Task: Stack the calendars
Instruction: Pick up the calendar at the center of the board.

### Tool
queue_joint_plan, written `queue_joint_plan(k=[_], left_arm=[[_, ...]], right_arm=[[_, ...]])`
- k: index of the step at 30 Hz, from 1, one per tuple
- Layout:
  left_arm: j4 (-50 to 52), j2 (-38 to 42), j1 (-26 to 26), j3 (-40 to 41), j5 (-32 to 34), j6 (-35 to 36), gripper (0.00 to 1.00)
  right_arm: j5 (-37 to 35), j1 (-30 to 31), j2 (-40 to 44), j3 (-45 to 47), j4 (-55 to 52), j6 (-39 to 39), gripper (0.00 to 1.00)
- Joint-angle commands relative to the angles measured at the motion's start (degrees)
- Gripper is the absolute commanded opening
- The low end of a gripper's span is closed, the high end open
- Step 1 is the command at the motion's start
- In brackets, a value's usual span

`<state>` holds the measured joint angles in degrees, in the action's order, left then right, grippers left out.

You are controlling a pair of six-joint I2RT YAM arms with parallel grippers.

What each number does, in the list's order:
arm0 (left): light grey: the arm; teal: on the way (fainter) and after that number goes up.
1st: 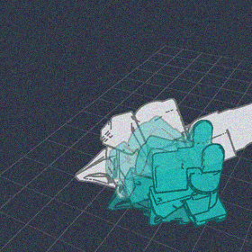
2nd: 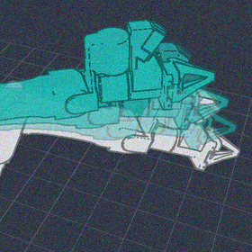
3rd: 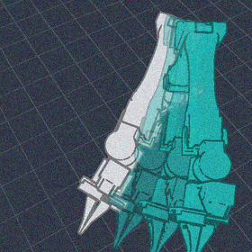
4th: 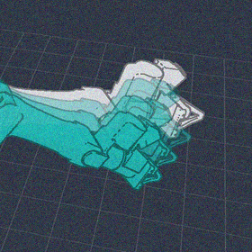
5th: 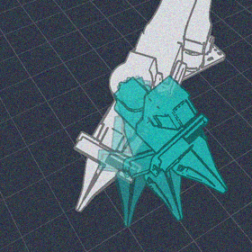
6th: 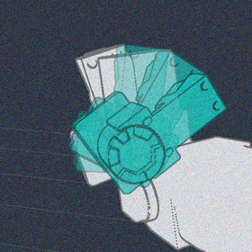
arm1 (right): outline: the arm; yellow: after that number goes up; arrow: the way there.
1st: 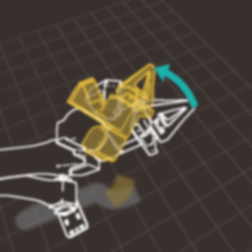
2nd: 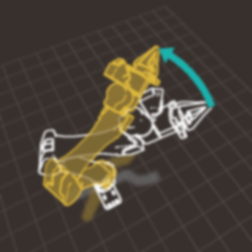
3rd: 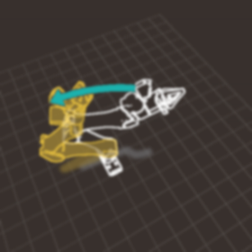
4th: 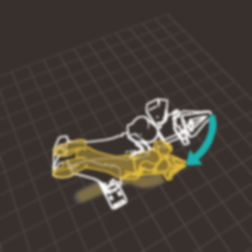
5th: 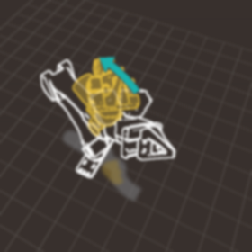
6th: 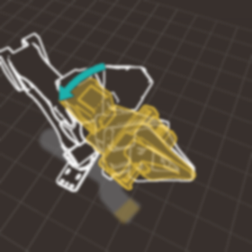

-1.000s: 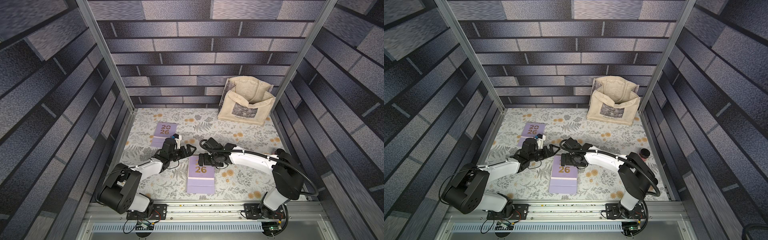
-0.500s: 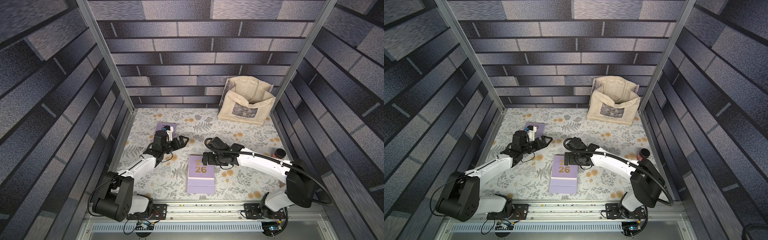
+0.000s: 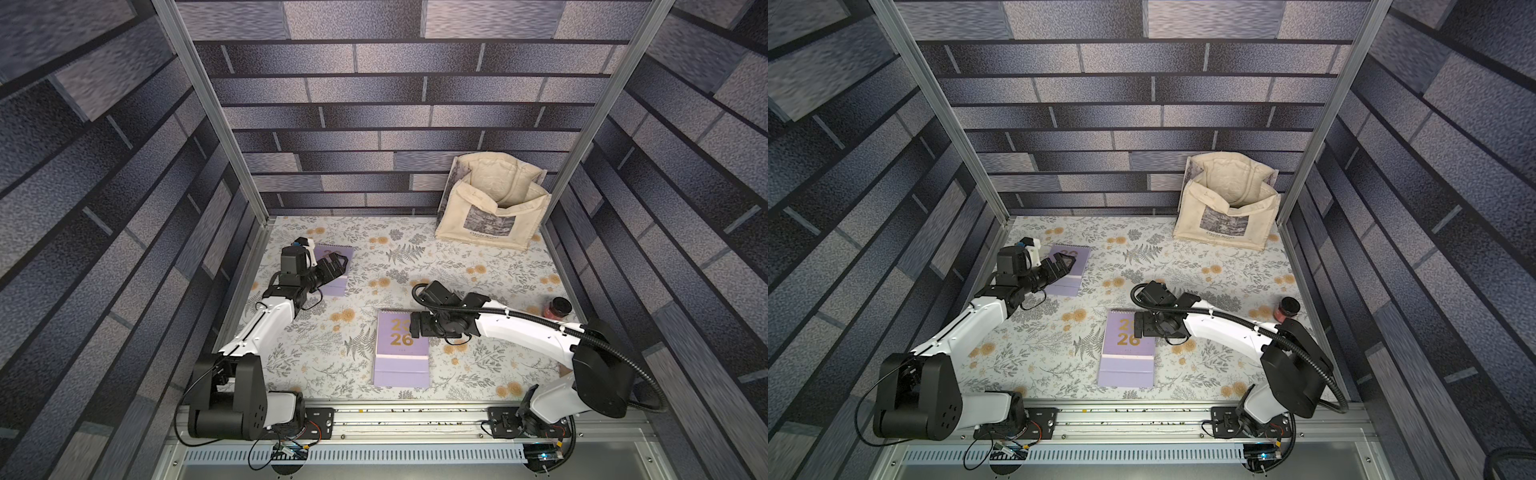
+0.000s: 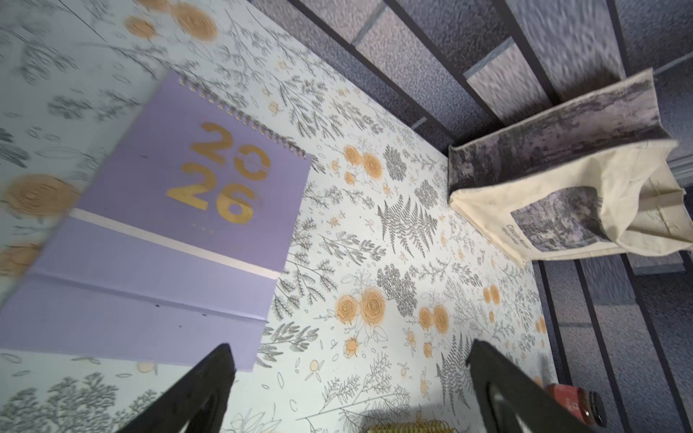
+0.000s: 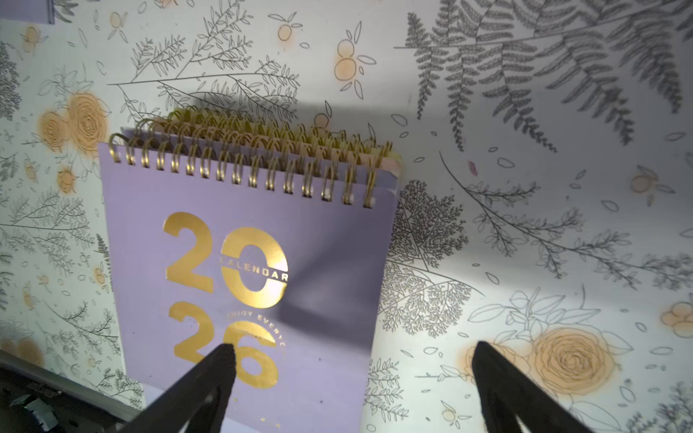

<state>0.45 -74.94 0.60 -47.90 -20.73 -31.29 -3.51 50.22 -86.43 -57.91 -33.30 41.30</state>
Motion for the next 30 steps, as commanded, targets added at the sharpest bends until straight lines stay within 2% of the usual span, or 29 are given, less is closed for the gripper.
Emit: queue_joint_plan(k=[1, 6, 9, 12, 16, 23, 30], left_arm=[[5.0, 0.0, 4.7, -5.4, 5.0, 4.5, 1.0], [13.9, -7.8, 9.8, -15.6, 5.0, 9.3, 1.0], [22.3, -15.3, 11.5, -25.0, 4.7, 13.1, 1.0], [27.9, -21.8, 13.1, -31.9, 2.9, 15.8, 1.0], [31.0, -28.2, 15.5, -36.9, -1.6, 16.7, 1.0], [37.4, -37.8, 15.3, -45.4, -4.0, 19.9, 0.98], [43.6, -45.4, 12.5, -54.0, 1.3, 22.0, 0.98]], right_arm=[[-1.3, -0.3, -2.3, -9.2, 0.1, -4.4, 1.0], [2.3, -0.8, -13.1, -25.8, -0.9, -9.4, 1.0], [6.7, -1.9, -21.4, -35.7, -1.2, -11.0, 1.0], [9.5, -2.7, -28.7, -44.5, -1.7, -12.5, 1.0], [12.3, -3.5, -38.9, -55.4, -3.6, -14.4, 1.0], [15.2, -3.6, -48.7, -65.1, -2.2, -14.9, 1.0], [16.7, -4.5, -55.6, -73.0, -2.2, -13.8, 1.0]])
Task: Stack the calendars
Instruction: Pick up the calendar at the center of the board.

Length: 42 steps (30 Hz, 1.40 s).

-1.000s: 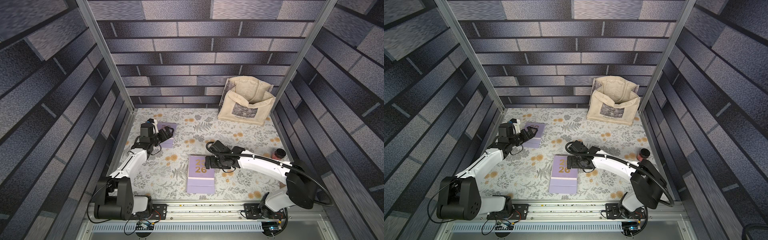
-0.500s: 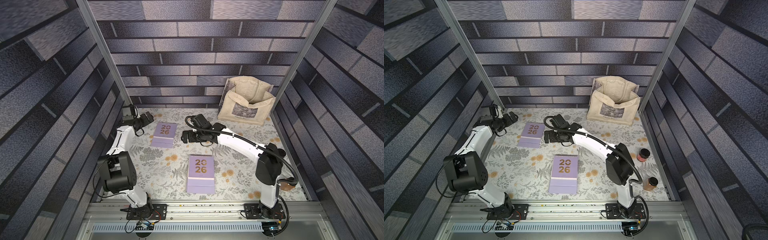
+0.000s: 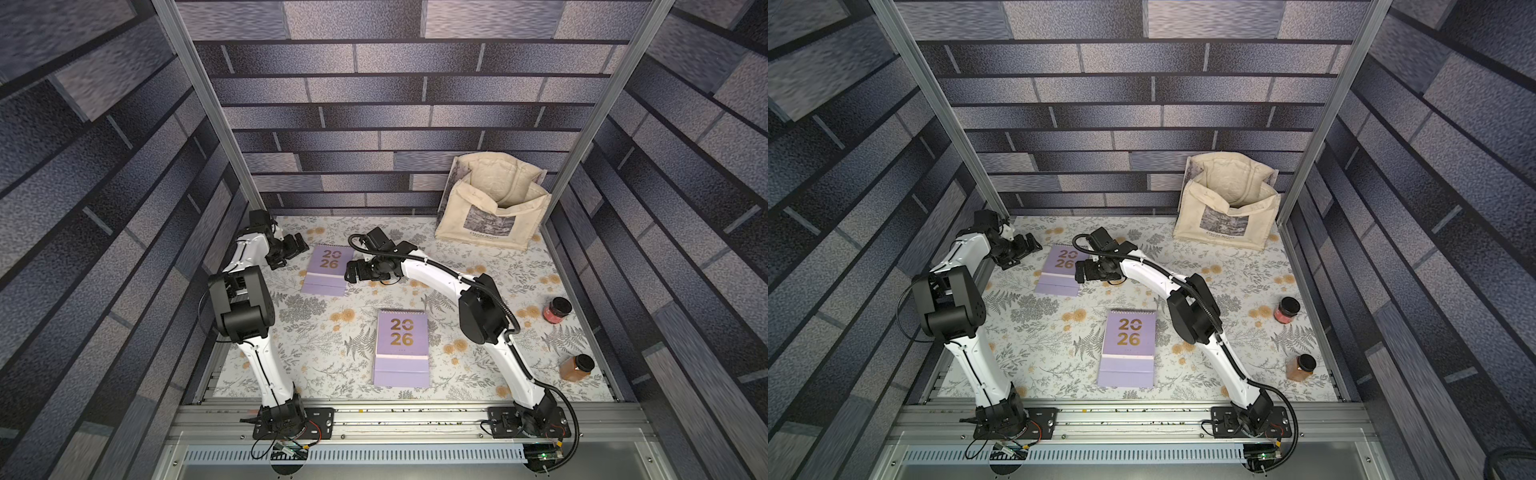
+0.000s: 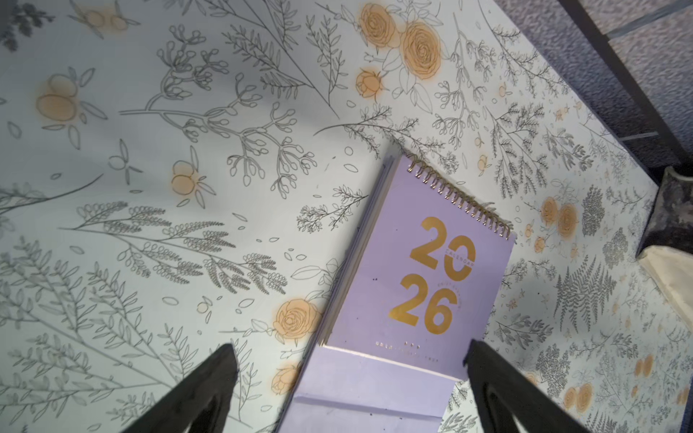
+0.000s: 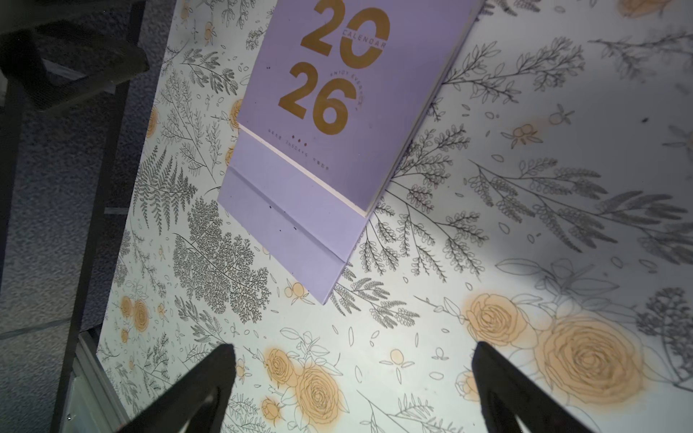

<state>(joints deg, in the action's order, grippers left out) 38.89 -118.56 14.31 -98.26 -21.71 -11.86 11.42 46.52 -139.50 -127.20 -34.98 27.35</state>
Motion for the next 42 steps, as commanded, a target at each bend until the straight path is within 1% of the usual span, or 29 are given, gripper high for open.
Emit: queue_joint_plan(k=[1, 5, 12, 15, 21, 25, 28, 34, 37, 42], left_arm=[[5.5, -2.7, -1.5, -4.5, 2.6, 2.5, 0.98], [7.1, -6.0, -2.3, -8.1, 3.6, 2.5, 0.98], [13.1, -12.7, -4.8, -16.2, 7.9, 3.4, 0.97], [15.0, -14.6, -5.5, -18.6, 7.8, 3.2, 0.97], [15.7, -16.4, -8.6, -19.9, 6.1, 4.8, 0.94], [15.2, -16.5, -10.2, -18.7, 1.8, 5.1, 0.93], [12.4, -15.0, -11.2, -15.2, -0.6, 4.8, 0.92], [10.2, -13.4, -13.2, -11.9, -2.9, 4.4, 0.92], [8.1, -12.6, -13.8, -10.4, -5.0, 3.3, 0.92], [7.0, -13.5, -14.4, -10.3, -6.9, 2.5, 0.91]], right_arm=[[2.0, -0.9, -3.6, -4.9, -0.6, 0.4, 1.0], [2.1, -1.5, -6.8, -8.7, -0.6, 1.4, 1.0], [3.7, -2.4, -11.4, -13.6, -0.3, 3.1, 1.0], [3.5, -2.4, -12.4, -14.4, -0.4, 3.1, 1.0], [2.5, -2.6, -13.6, -14.6, 0.5, 4.9, 1.0], [1.5, -3.5, -13.9, -14.6, 0.2, 5.6, 1.0], [1.1, -4.4, -13.9, -14.2, -0.5, 6.5, 1.0], [0.5, -5.7, -13.5, -12.3, -0.6, 6.6, 1.0], [0.5, -6.4, -13.6, -11.0, -0.2, 8.0, 1.0], [2.2, -7.0, -14.1, -9.6, 0.5, 9.8, 0.99]])
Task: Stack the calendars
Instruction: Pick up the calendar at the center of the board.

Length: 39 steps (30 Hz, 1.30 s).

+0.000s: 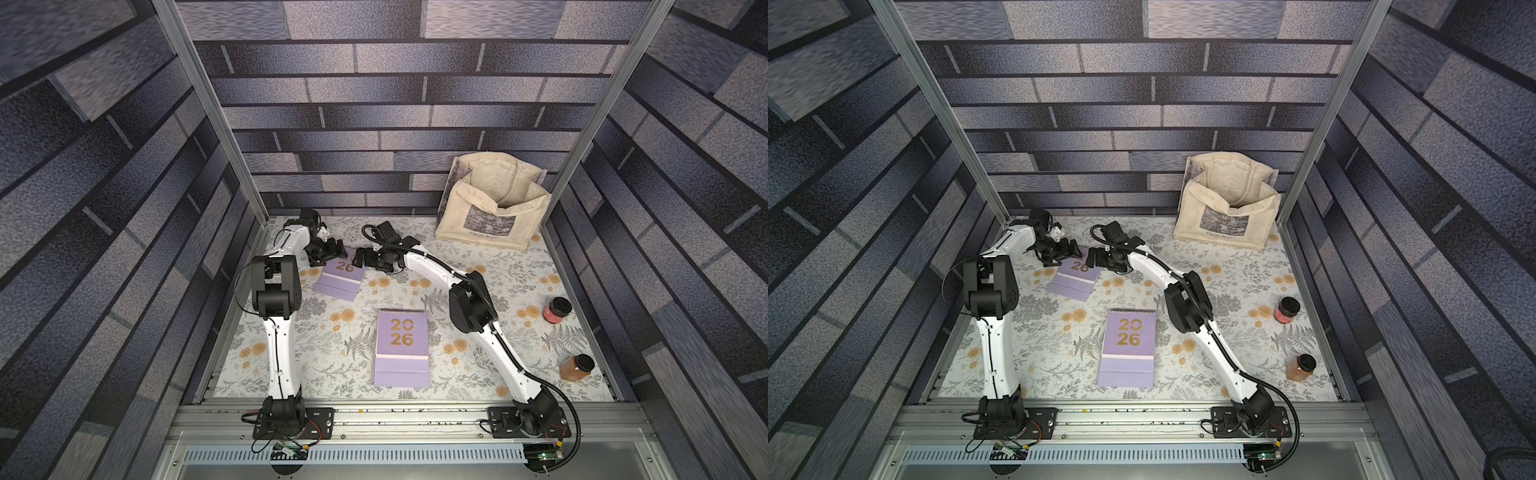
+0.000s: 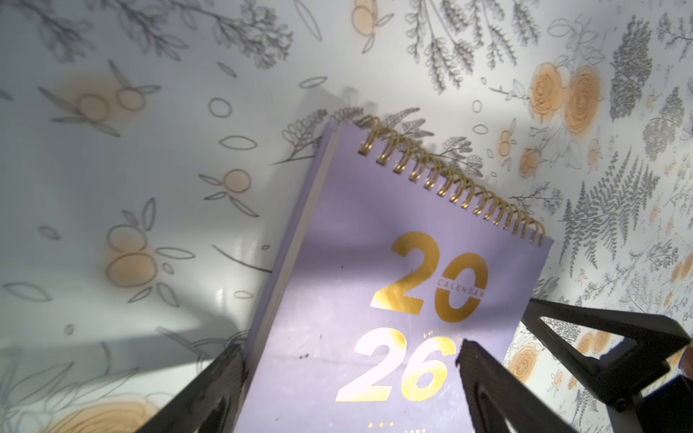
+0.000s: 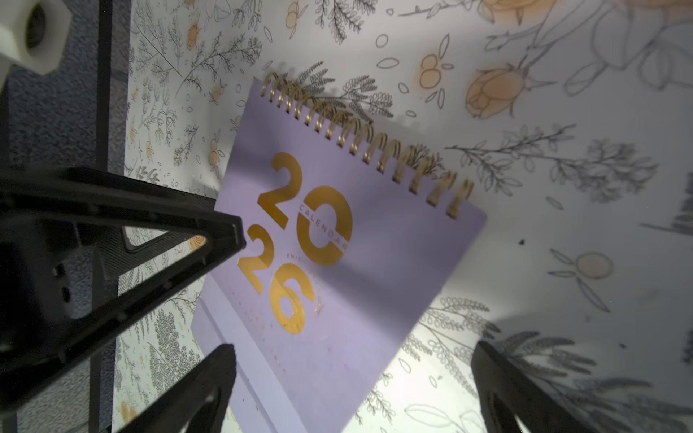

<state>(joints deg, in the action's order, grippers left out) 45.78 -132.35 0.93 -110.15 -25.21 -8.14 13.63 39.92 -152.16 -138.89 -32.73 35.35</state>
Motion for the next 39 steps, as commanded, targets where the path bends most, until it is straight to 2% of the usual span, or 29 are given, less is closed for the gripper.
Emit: queue_joint_plan(k=[1, 6, 11, 15, 22, 32, 39], left_arm=[[0.1, 0.0, -1.2, 1.8, -3.4, -1.3, 0.91], [-1.5, -0.2, -1.2, 3.0, -4.0, -1.9, 0.91], [-2.6, -0.1, -1.1, 3.8, -5.2, -2.2, 0.91], [-3.7, 0.1, -1.1, 4.6, -6.6, -2.9, 0.91], [-6.5, 0.9, -1.2, 7.0, -8.7, -4.0, 0.9], [-11.3, 4.5, -1.4, 10.5, -12.3, -5.6, 0.9], [-15.1, 7.3, -2.2, 13.7, -14.2, -6.6, 0.9]], right_arm=[[0.6, -0.4, -1.3, 2.6, -1.4, 2.2, 0.98], [3.1, -0.2, -0.3, 5.4, -0.4, 4.5, 0.96], [6.4, 0.2, 1.0, 10.2, 5.6, 8.1, 0.94], [8.3, 0.4, 0.2, 9.1, 7.2, 8.9, 0.91], [11.5, 0.4, 3.2, 13.4, 15.1, 10.9, 0.78], [12.6, 0.7, 5.1, 14.9, 18.2, 11.4, 0.68], [11.5, 0.8, 7.0, 16.7, 20.7, 12.1, 0.48]])
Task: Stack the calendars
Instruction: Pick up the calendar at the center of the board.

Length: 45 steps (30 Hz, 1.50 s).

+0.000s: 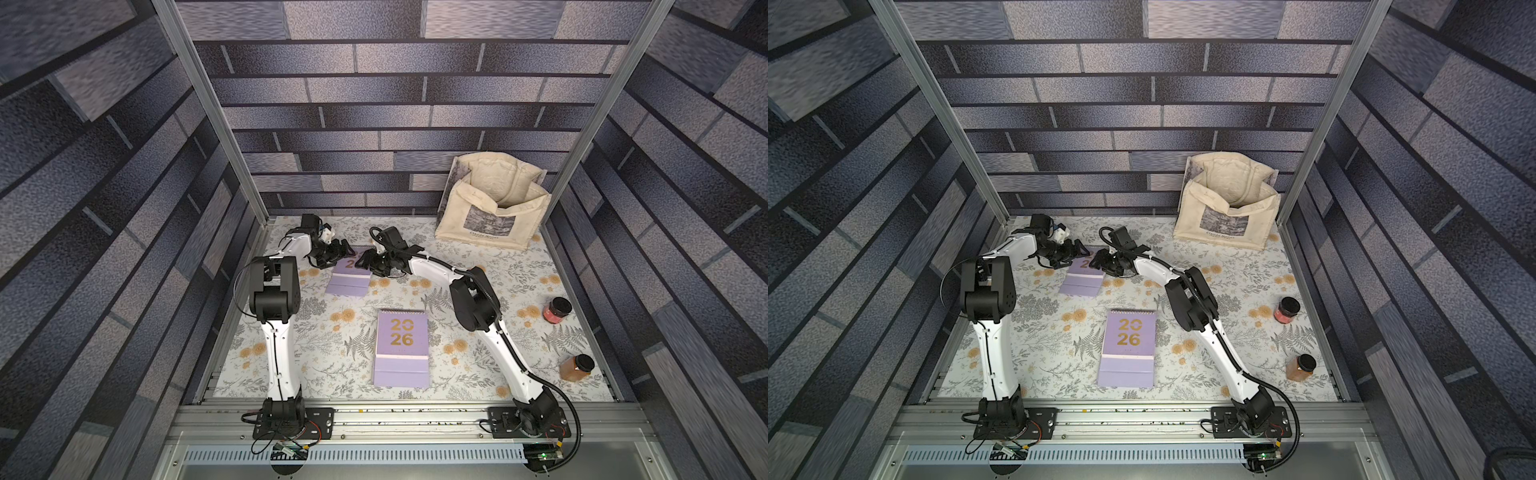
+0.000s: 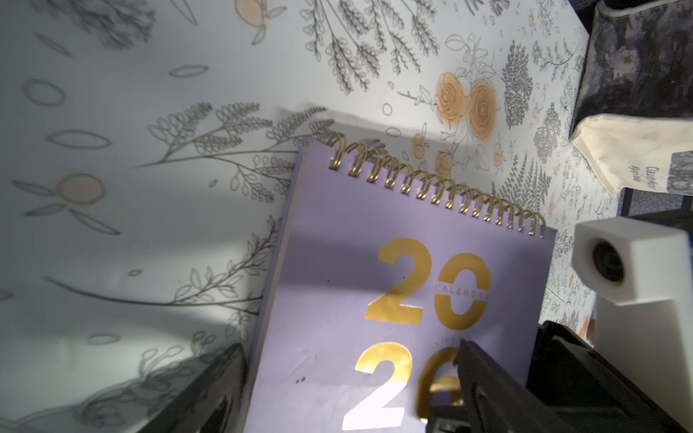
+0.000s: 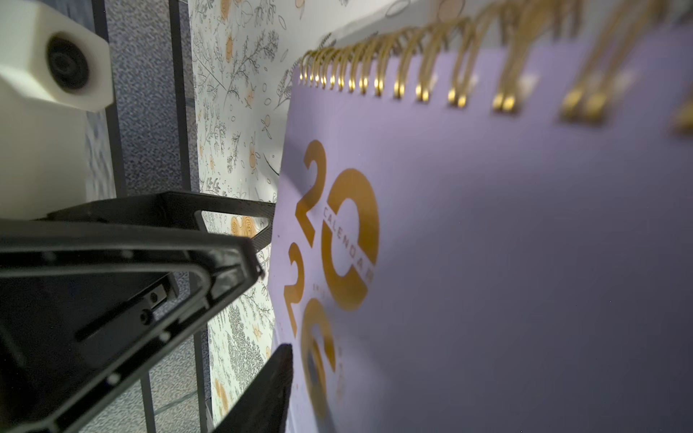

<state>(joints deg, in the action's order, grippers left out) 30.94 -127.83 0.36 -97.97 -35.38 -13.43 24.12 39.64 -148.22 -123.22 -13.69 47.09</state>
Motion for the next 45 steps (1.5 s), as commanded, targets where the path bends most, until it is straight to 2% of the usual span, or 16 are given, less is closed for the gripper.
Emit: queue_joint_plan(k=[1, 8, 14, 15, 22, 28, 33, 37, 41, 45], left_arm=[[-0.6, 3.1, -1.6, 2.0, -4.2, -1.4, 0.9], [-3.8, 5.3, -1.2, 5.6, -4.4, -1.9, 0.91], [-9.3, 8.9, 0.0, 9.2, -5.0, -3.5, 0.94], [-10.7, 9.7, 0.4, 9.8, -5.3, -3.9, 0.95], [-18.8, 18.6, 2.4, 14.7, -8.2, -6.1, 1.0], [-25.9, 29.2, 0.5, 22.2, -11.5, -6.6, 1.0], [-35.6, 39.4, -2.7, 35.8, -8.7, -8.7, 1.0], [-43.4, 45.8, -5.6, 45.0, -7.4, -11.8, 1.0], [-45.5, 50.2, -8.9, 49.6, -4.9, -12.1, 1.0], [-45.9, 53.7, -11.4, 52.7, -4.5, -12.1, 1.0]], right_arm=[[0.8, 1.1, 3.4, 1.2, 1.9, 0.4, 0.46], [0.1, 1.1, 5.3, 2.3, 2.9, 0.3, 0.26], [0.1, 1.1, 7.9, 3.7, 2.1, -1.2, 0.01], [0.0, 1.0, 8.7, 4.0, 1.6, -1.8, 0.0], [-2.5, 0.6, 19.2, 9.3, -2.6, -6.6, 0.0], [-3.1, 0.5, 35.7, 25.7, 0.1, -5.7, 0.0], [-4.6, 0.5, 48.6, 40.1, 2.7, -3.3, 0.0], [-1.9, 0.6, 56.8, 50.1, 7.0, 1.0, 0.0], [-1.0, 1.0, 64.9, 61.1, 11.9, 5.0, 0.0], [-4.8, 3.1, 73.2, 68.9, 8.6, 3.8, 0.0]])
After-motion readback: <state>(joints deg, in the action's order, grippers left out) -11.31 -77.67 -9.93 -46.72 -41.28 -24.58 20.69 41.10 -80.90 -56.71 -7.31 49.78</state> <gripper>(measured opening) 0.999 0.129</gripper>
